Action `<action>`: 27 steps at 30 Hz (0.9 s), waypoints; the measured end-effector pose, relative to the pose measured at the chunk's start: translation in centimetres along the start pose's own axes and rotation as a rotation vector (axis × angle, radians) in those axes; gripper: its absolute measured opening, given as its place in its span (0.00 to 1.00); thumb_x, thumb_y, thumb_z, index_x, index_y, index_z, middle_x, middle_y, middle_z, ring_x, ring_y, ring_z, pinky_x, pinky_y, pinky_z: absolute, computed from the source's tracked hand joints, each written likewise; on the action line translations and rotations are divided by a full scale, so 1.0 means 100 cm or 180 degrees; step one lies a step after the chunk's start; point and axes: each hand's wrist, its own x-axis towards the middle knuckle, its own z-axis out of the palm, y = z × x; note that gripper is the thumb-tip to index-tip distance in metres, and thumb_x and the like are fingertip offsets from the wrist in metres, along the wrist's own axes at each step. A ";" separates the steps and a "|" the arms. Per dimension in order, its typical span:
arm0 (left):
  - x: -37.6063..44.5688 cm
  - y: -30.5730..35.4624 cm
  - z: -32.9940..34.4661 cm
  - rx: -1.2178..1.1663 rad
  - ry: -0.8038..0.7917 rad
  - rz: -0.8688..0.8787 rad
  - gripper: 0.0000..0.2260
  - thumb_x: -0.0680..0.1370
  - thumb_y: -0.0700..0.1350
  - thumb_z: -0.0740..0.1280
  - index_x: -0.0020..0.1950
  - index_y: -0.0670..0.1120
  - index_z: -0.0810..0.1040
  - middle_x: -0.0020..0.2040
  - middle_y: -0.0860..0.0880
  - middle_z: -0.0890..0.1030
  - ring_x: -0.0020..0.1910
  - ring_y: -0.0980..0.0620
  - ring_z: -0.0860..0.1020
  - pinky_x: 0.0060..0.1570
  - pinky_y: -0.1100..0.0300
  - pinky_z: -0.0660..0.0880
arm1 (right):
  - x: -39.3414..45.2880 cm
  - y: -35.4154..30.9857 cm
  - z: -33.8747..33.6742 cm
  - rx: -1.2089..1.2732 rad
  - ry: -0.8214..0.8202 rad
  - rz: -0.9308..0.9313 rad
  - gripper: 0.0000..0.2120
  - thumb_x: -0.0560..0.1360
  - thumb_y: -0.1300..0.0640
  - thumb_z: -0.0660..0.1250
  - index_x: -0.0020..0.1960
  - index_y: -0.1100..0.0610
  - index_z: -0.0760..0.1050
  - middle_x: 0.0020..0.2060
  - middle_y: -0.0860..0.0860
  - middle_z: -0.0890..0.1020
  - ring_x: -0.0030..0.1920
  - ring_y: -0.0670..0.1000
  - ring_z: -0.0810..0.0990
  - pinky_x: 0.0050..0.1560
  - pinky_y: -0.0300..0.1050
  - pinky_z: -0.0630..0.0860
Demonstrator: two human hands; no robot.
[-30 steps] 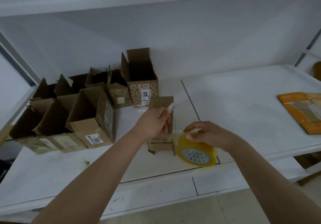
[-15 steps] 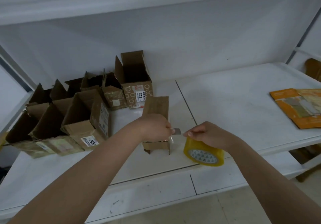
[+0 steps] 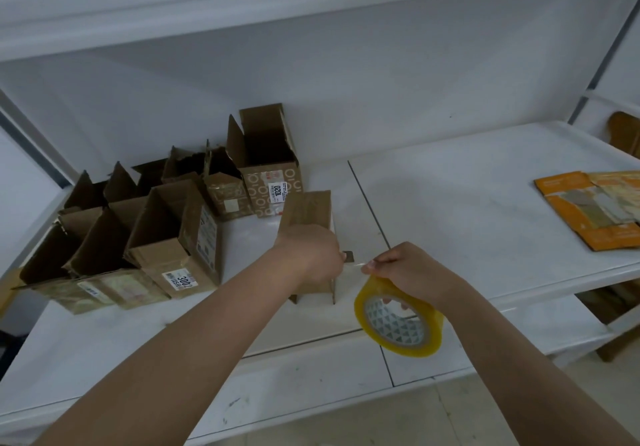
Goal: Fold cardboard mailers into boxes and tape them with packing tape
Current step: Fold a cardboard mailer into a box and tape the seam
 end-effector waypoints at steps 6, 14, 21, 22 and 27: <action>-0.004 -0.012 -0.003 -0.0861 -0.0166 0.0456 0.22 0.83 0.51 0.56 0.31 0.44 0.68 0.33 0.48 0.68 0.32 0.52 0.68 0.33 0.57 0.61 | -0.003 0.013 -0.004 0.0224 -0.0007 0.0266 0.09 0.75 0.50 0.69 0.45 0.54 0.84 0.37 0.58 0.85 0.38 0.58 0.85 0.36 0.47 0.80; -0.002 -0.030 0.016 -0.1613 0.0924 0.0013 0.17 0.82 0.56 0.56 0.42 0.45 0.72 0.36 0.49 0.76 0.38 0.50 0.74 0.38 0.55 0.68 | -0.001 0.043 -0.005 0.0258 -0.0059 0.0731 0.11 0.75 0.54 0.69 0.52 0.61 0.81 0.37 0.61 0.85 0.38 0.60 0.85 0.36 0.46 0.78; 0.013 -0.003 0.028 -0.0935 0.1100 -0.0765 0.14 0.73 0.51 0.71 0.42 0.48 0.65 0.39 0.51 0.70 0.42 0.49 0.72 0.38 0.58 0.67 | -0.003 0.043 -0.009 0.0328 -0.0003 0.0619 0.12 0.74 0.52 0.69 0.50 0.60 0.83 0.41 0.62 0.85 0.41 0.59 0.85 0.43 0.51 0.79; 0.014 0.000 0.027 -0.0811 0.1056 -0.0800 0.14 0.73 0.49 0.70 0.44 0.47 0.66 0.41 0.50 0.71 0.43 0.48 0.71 0.38 0.58 0.68 | -0.003 0.043 -0.009 0.0359 0.0000 0.0620 0.10 0.74 0.52 0.69 0.49 0.58 0.83 0.40 0.61 0.85 0.40 0.60 0.85 0.42 0.51 0.79; 0.015 -0.002 0.018 -0.0843 0.0784 -0.0693 0.20 0.71 0.57 0.74 0.45 0.47 0.67 0.43 0.51 0.73 0.43 0.51 0.71 0.37 0.58 0.67 | -0.003 0.044 -0.009 0.0378 0.0004 0.0567 0.09 0.75 0.51 0.69 0.48 0.55 0.83 0.39 0.58 0.85 0.41 0.58 0.85 0.47 0.53 0.79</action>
